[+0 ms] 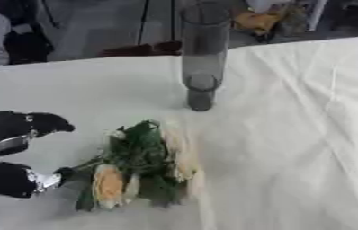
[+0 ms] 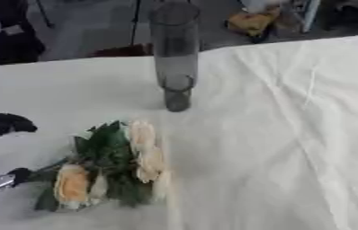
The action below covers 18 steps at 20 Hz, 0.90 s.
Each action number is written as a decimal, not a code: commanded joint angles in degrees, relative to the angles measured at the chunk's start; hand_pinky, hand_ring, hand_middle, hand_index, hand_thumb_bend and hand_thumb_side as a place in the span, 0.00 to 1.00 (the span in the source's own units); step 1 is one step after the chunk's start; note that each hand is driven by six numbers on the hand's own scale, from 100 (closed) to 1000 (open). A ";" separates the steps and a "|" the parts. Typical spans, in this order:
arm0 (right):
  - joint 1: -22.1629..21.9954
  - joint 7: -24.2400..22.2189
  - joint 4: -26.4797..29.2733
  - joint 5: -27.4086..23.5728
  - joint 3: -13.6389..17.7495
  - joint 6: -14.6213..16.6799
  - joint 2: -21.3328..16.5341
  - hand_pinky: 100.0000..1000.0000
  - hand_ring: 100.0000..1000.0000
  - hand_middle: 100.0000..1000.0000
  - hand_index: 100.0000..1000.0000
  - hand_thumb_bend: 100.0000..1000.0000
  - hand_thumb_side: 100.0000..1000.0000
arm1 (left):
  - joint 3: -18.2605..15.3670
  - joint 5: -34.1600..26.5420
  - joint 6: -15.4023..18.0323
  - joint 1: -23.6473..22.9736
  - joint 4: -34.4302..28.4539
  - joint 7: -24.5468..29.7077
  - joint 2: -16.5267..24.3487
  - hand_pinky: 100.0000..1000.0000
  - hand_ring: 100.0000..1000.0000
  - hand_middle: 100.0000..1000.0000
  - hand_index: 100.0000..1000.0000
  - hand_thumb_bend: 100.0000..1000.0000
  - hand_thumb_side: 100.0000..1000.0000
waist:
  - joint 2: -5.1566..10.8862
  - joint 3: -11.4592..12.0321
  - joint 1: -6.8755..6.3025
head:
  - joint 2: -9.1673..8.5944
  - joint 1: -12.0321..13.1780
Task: Arrange flowers into the vase.
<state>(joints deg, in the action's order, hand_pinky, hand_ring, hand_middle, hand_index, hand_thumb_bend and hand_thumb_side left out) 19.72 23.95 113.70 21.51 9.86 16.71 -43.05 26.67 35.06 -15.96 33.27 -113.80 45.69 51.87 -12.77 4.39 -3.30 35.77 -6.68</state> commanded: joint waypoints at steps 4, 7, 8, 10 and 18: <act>0.84 -0.04 0.89 -0.78 0.24 0.01 -0.81 0.82 1.00 0.82 0.82 0.00 1.00 | 0.91 1.46 -0.29 0.84 0.49 -1.06 -0.01 0.82 0.91 0.91 1.00 0.39 0.78 | 0.79 -0.09 0.31 | -0.36 0.71; 0.94 -0.13 0.89 -0.86 0.22 0.05 -0.65 0.82 1.00 0.81 0.81 0.00 1.00 | 1.91 1.37 0.87 1.10 2.34 -1.84 -0.81 0.83 0.92 0.92 1.00 0.48 0.79 | 0.58 -0.34 0.42 | -0.56 1.09; 0.94 -0.17 0.89 -0.89 0.22 0.05 -0.59 0.82 1.00 0.81 0.81 0.00 1.00 | 2.16 1.37 1.27 1.21 3.04 -1.90 -1.08 0.83 0.92 0.92 1.00 0.48 0.79 | 0.53 -0.40 0.45 | -0.60 1.14; 0.96 -0.26 0.89 -0.95 0.18 0.09 -0.50 0.82 1.00 0.81 0.81 0.00 1.00 | 2.53 2.18 2.01 1.62 4.36 -2.17 -1.62 0.83 0.92 0.92 1.00 0.48 0.79 | 0.44 -0.49 0.50 | -0.70 1.20; 1.13 -0.65 0.89 -1.25 0.01 0.21 -0.07 0.82 1.00 0.81 0.81 0.00 1.00 | 4.44 7.22 4.49 3.56 12.77 -4.73 -5.36 0.80 0.89 0.89 0.99 0.37 0.80 | 0.01 -1.01 0.71 | -1.52 1.86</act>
<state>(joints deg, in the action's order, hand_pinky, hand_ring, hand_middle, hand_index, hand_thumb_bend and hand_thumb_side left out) 20.19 23.47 113.70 21.00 9.51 16.86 -42.05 31.38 41.39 -11.81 35.89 -101.86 41.68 45.98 -13.54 3.47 -2.80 34.95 -5.08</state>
